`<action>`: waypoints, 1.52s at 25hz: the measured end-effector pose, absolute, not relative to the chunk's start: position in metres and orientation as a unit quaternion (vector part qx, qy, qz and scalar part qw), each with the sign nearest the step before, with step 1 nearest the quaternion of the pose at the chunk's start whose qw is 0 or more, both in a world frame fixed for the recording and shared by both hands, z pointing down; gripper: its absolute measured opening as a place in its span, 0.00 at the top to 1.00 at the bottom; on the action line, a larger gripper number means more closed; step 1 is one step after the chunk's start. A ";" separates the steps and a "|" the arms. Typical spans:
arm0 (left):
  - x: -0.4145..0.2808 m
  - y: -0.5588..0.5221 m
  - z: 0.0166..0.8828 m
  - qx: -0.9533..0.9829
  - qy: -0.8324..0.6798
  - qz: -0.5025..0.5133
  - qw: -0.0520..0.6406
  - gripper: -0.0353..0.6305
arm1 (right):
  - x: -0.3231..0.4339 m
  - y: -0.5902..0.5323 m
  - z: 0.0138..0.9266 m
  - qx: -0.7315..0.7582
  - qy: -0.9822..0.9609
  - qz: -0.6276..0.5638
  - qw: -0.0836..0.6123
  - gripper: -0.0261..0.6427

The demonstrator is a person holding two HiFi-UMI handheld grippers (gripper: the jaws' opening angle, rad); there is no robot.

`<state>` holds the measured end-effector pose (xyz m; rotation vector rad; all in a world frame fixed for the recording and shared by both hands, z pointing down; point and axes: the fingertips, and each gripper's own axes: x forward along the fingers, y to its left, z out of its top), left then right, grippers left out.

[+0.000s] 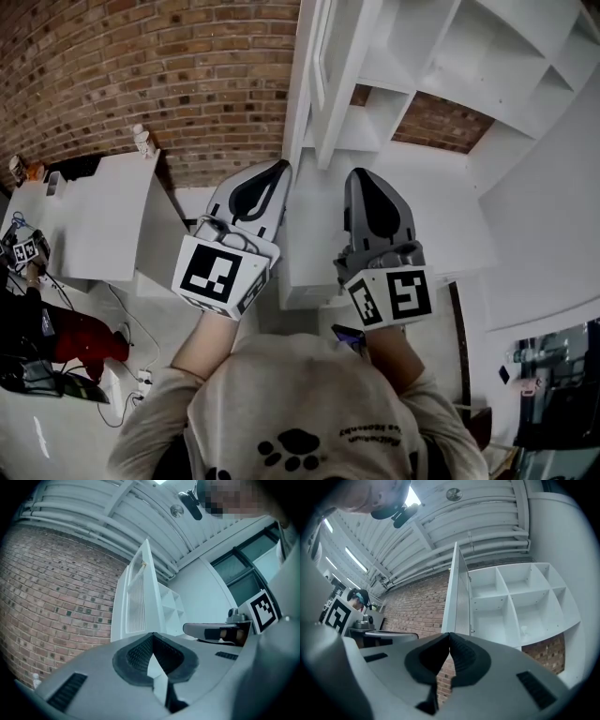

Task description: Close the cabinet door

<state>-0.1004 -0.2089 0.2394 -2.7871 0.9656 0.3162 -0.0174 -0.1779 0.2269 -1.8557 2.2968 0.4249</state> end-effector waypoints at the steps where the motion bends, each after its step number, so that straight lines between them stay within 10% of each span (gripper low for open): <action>1: -0.099 -0.210 0.236 -0.937 0.321 0.106 0.088 0.94 | -0.018 -0.179 0.223 -0.620 0.767 0.145 0.078 0.94; 38: -0.085 -0.231 0.143 -0.938 0.290 0.121 0.147 0.94 | -0.039 -0.218 0.114 -0.557 0.808 0.174 0.079 0.74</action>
